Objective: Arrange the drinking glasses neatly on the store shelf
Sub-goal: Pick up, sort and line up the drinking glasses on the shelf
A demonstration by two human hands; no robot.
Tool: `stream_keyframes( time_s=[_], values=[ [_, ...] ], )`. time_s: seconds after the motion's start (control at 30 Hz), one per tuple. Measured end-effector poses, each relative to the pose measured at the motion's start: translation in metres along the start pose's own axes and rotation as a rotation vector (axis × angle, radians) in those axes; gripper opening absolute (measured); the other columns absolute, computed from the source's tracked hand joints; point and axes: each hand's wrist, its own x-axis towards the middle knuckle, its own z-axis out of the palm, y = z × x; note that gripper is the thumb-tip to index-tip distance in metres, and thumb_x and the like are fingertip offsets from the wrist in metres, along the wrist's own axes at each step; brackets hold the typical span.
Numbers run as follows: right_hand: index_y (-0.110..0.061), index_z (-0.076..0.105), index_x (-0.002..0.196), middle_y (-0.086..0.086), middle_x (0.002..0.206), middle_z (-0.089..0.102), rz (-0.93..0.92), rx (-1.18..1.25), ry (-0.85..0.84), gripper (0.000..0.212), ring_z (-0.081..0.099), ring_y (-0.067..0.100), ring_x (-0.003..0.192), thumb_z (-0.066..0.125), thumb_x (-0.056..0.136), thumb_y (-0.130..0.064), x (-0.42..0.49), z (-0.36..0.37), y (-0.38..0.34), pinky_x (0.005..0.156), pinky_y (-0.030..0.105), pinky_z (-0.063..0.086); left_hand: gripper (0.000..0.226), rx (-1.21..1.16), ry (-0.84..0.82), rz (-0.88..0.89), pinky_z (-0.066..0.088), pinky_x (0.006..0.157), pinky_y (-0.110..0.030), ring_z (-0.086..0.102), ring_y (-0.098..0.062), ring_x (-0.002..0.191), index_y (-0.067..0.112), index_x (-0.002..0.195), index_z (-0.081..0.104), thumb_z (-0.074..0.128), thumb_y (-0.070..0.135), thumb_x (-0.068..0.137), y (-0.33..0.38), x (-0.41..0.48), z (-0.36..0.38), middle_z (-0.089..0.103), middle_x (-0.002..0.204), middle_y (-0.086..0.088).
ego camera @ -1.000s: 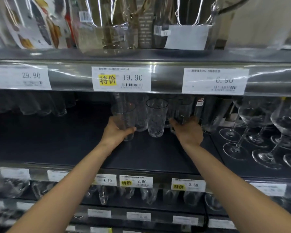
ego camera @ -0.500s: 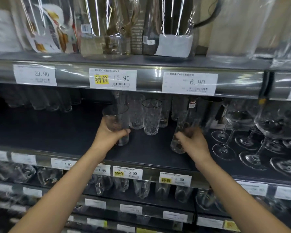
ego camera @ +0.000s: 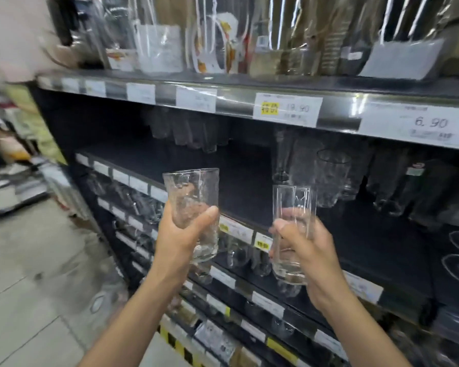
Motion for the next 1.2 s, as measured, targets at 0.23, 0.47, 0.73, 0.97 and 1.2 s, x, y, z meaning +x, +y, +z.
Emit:
stream_keyframes(
  time_s=[0.23, 0.47, 0.73, 0.97, 1.2],
  values=[
    [-0.023, 0.063, 0.111, 0.013, 0.098, 0.072, -0.006, 0.024, -0.23, 0.047, 0.071, 0.034, 0.082, 0.074, 0.07, -0.043, -0.014, 0.091, 0.01, 0.062, 0.027, 0.058, 0.066, -0.005, 0.255, 0.046, 0.057, 0.083, -0.055, 0.071, -0.04, 0.087, 0.033, 0.124, 0.058, 0.082, 0.052, 0.065, 0.034, -0.033, -0.088, 0.068, 0.115, -0.018],
    [-0.026, 0.064, 0.101, 0.011, 0.085, 0.072, -0.033, 0.055, -0.393, 0.041, 0.071, 0.027, 0.07, 0.076, 0.066, -0.046, -0.018, 0.189, 0.014, 0.068, 0.042, 0.06, 0.093, 0.078, 0.396, 0.083, 0.046, 0.101, -0.059, 0.064, -0.031, 0.115, 0.026, 0.135, 0.051, 0.085, 0.065, 0.057, 0.045, -0.039, -0.18, 0.066, 0.126, -0.008],
    [-0.022, 0.061, 0.106, 0.002, 0.083, 0.074, -0.062, 0.054, -0.404, 0.038, 0.071, 0.024, 0.067, 0.069, 0.074, -0.04, 0.001, 0.306, 0.034, 0.069, 0.037, 0.061, 0.103, 0.086, 0.384, 0.059, 0.046, 0.101, -0.061, 0.064, -0.035, 0.114, 0.017, 0.138, 0.049, 0.077, 0.076, 0.059, 0.046, 0.013, -0.284, 0.064, 0.127, -0.014],
    [-0.034, 0.068, 0.096, 0.007, 0.096, 0.074, -0.05, 0.027, -0.276, 0.034, 0.072, 0.03, 0.081, 0.074, 0.068, -0.051, 0.038, 0.387, 0.058, 0.08, 0.056, 0.059, 0.104, 0.056, 0.253, 0.016, 0.043, 0.098, -0.07, 0.058, -0.049, 0.116, 0.021, 0.138, 0.049, 0.076, 0.079, 0.057, 0.027, 0.089, -0.357, 0.061, 0.13, -0.02],
    [-0.023, 0.065, 0.105, 0.005, 0.092, 0.075, -0.047, -0.015, -0.139, 0.038, 0.072, 0.028, 0.078, 0.071, 0.075, -0.044, 0.079, 0.426, 0.071, 0.077, 0.052, 0.06, 0.097, -0.004, 0.14, -0.013, 0.048, 0.095, -0.067, 0.06, -0.049, 0.111, 0.025, 0.133, 0.05, 0.08, 0.075, 0.056, 0.006, 0.165, -0.391, 0.061, 0.126, -0.021]
  ],
)
